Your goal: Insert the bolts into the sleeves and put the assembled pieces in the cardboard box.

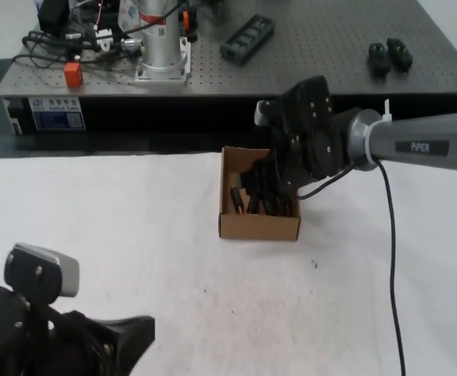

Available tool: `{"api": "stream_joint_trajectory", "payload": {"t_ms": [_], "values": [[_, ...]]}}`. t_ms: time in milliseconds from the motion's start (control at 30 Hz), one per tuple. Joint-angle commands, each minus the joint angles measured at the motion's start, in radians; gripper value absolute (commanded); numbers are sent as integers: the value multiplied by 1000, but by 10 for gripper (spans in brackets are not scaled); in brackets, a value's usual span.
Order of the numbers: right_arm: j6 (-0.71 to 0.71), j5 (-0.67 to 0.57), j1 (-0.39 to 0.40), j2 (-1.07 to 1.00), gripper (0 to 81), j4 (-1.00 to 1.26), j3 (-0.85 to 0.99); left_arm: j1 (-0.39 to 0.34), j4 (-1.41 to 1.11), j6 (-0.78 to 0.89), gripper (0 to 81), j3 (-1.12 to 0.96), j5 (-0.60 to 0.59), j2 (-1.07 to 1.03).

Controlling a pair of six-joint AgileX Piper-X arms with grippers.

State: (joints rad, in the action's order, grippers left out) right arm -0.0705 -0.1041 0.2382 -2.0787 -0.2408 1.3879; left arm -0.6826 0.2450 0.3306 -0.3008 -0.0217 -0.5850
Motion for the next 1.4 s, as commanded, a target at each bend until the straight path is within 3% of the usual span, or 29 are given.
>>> {"api": "stream_joint_trajectory", "payload": {"t_ms": [0, 200, 400, 633, 967, 1367], "values": [[-36, -105, -31, 80, 305, 15, 3, 1, -14, -29, 7, -4, 49, 29], [-10, -146, -39, 357, 255, 121, -215, 1, 63, -48, 7, 11, 70, 127], [0, -111, -39, 745, 163, 288, -658, 1, 83, -63, 7, 94, 70, 265], [4, -117, -39, 1179, 137, 217, -991, 1, 127, -47, 7, 152, 70, 395], [-4, -117, -39, 1590, 137, 82, -1245, 1, 227, -54, 7, 152, 22, 445], [-49, -160, -39, 1762, 137, -28, -1388, 1, 294, -99, 7, 152, -34, 452]]}}
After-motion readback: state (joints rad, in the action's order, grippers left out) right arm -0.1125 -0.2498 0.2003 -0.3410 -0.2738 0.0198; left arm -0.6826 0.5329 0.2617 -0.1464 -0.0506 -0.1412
